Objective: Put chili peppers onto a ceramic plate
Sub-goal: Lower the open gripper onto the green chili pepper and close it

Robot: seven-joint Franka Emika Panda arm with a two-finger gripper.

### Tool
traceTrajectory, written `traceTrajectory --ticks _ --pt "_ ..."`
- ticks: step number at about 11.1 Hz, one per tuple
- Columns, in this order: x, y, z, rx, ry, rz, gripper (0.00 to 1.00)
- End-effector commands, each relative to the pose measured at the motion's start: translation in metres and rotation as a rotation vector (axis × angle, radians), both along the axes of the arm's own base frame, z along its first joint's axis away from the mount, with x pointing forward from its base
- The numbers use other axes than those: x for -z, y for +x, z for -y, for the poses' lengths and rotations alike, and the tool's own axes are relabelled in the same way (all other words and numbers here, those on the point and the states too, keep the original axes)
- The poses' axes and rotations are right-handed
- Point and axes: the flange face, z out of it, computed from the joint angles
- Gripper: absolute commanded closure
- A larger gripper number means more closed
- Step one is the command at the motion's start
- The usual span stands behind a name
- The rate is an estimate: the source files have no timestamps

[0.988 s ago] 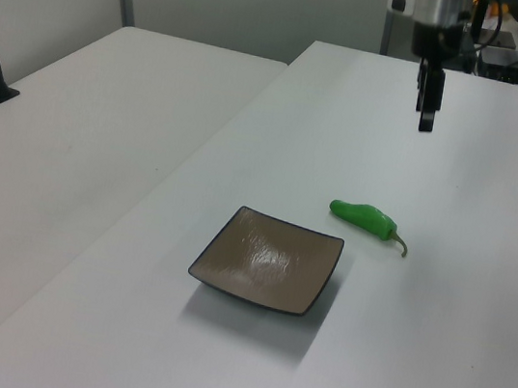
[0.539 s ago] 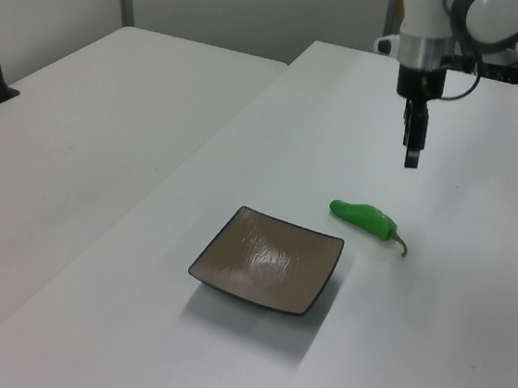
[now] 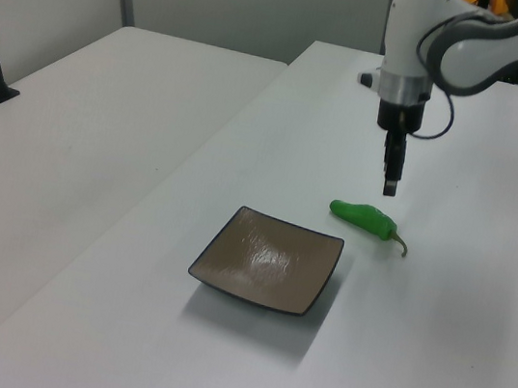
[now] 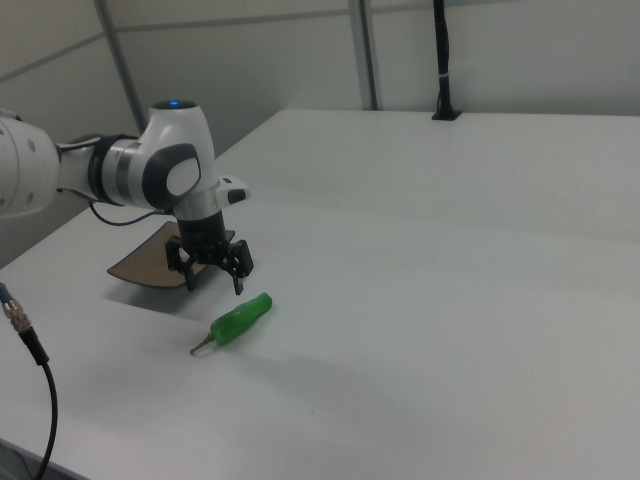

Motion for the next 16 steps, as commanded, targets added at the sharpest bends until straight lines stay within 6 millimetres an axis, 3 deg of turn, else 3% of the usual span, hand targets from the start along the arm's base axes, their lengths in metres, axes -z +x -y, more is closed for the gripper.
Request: traceTrajectory --ticks 1,6,8,16 --pt "0.032 0.007 -0.007 0.027 -0.005 0.023 0.0" --pt "0.066 0.012 -0.007 0.016 -0.029 0.037 0.0" --pt "0.076 0.011 -0.006 0.004 -0.047 0.026 0.07" --pt "0.076 0.01 -0.005 -0.015 -0.068 0.027 0.93"
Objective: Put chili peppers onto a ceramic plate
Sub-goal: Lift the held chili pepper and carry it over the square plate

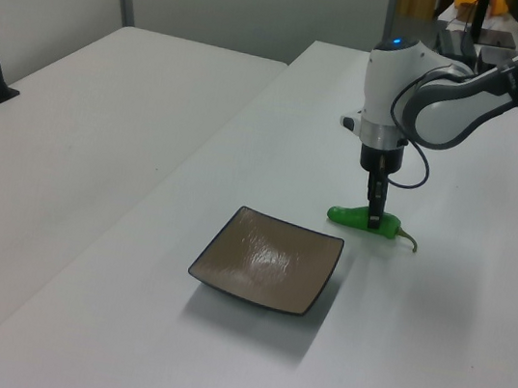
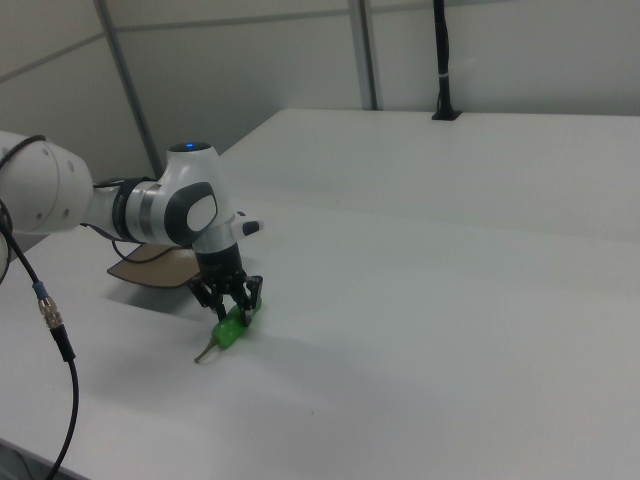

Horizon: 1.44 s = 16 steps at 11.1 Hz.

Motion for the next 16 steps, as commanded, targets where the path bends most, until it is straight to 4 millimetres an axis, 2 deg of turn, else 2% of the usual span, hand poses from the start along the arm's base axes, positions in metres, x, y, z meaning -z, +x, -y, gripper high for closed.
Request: traceTrajectory --ticks 1,3,6,8,11,12,16 --pt "-0.01 -0.005 -0.001 0.009 -0.008 0.024 0.95" --pt "-0.028 -0.007 0.001 0.013 -0.007 0.019 0.95" --pt "-0.072 -0.002 0.004 0.023 -0.001 0.028 0.94" --pt "-0.111 0.004 0.002 0.033 0.013 0.028 0.94" --pt "-0.156 0.017 -0.009 0.091 0.082 0.068 0.93" --pt "-0.16 0.02 -0.015 0.122 0.106 0.075 0.93" --pt "-0.147 0.027 -0.053 0.166 0.227 0.046 0.92"
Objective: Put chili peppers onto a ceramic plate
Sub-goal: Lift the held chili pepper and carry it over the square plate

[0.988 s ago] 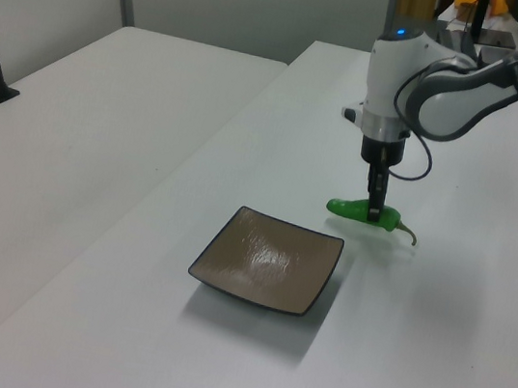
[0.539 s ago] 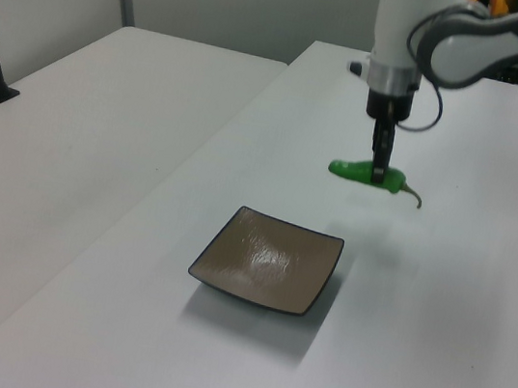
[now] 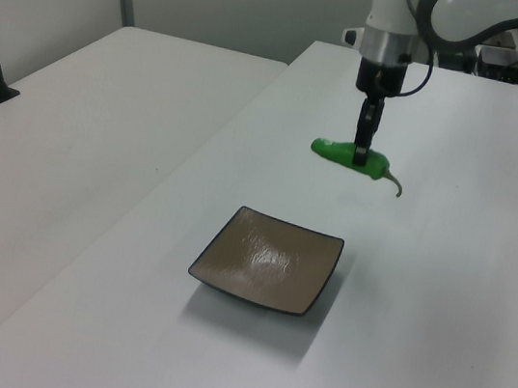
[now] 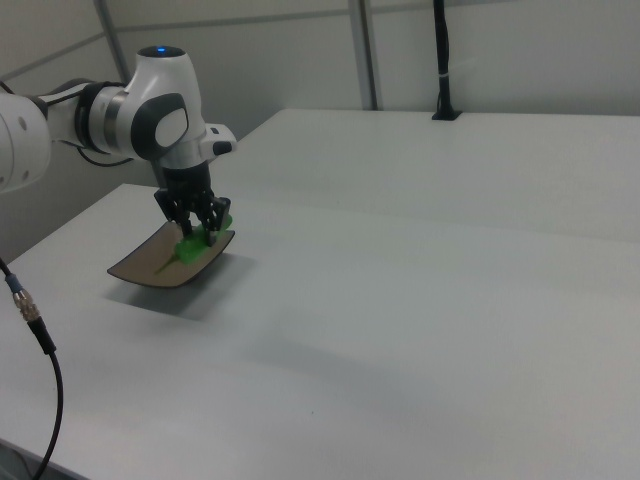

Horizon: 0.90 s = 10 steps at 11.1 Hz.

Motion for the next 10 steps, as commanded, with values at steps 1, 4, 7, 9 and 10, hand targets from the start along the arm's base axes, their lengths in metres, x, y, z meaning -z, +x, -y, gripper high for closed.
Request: traceTrajectory --ticks 1,4,7,9,10 --pt "0.01 0.013 -0.029 0.043 0.107 0.005 0.92" --pt "0.041 0.02 -0.068 0.053 0.141 0.046 0.91" --pt "0.072 0.027 -0.094 0.063 0.171 0.087 0.91" --pt "0.087 0.026 -0.114 0.079 0.193 0.114 0.91" --pt "0.091 0.023 -0.126 0.077 0.203 0.124 0.91"
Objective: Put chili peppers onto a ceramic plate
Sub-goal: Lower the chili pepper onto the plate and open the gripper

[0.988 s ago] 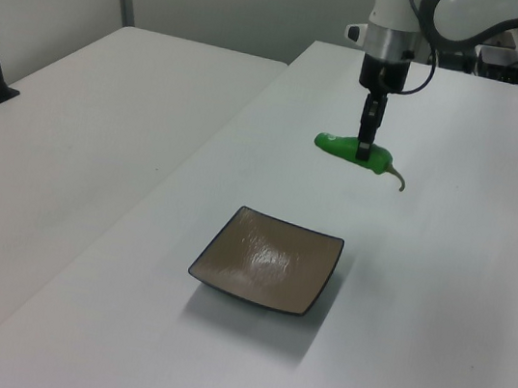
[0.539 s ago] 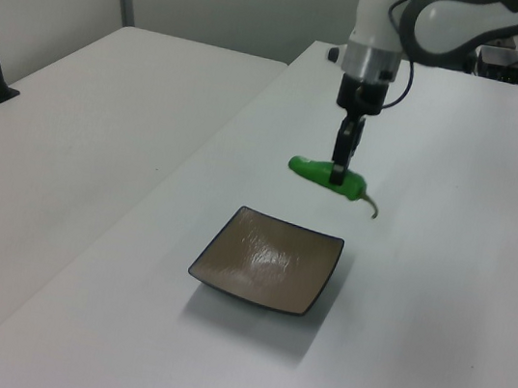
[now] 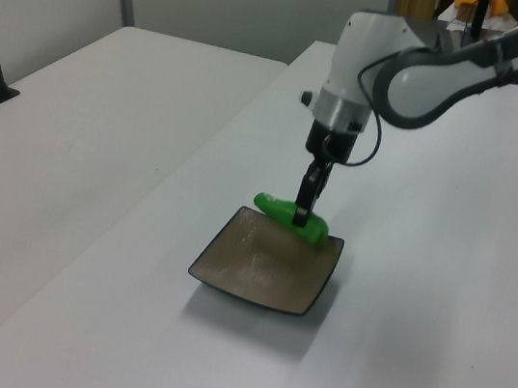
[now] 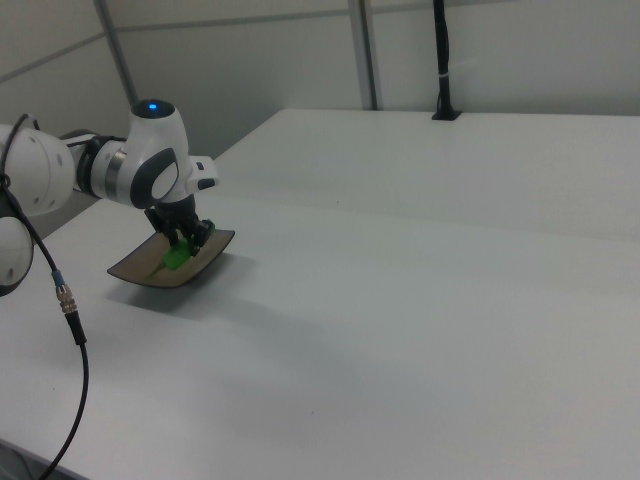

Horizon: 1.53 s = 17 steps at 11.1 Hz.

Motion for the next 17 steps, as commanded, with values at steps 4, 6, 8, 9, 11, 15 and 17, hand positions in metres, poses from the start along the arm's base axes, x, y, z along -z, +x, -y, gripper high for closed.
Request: traceTrajectory --ticks 4,6,8,9,11,15,17 --pt "0.012 0.003 -0.031 0.075 0.062 0.054 0.42" --pt "0.01 0.002 -0.033 0.061 0.053 0.065 0.0" --pt "-0.001 0.001 -0.032 0.063 0.057 0.077 0.0" --pt "-0.009 0.0 -0.031 0.062 0.058 0.084 0.0" --pt "-0.044 -0.007 -0.022 0.091 0.072 0.098 0.0" --pt "-0.121 -0.029 0.037 0.134 -0.042 -0.006 0.0" --pt "-0.157 -0.045 0.068 0.132 -0.129 -0.017 0.0"
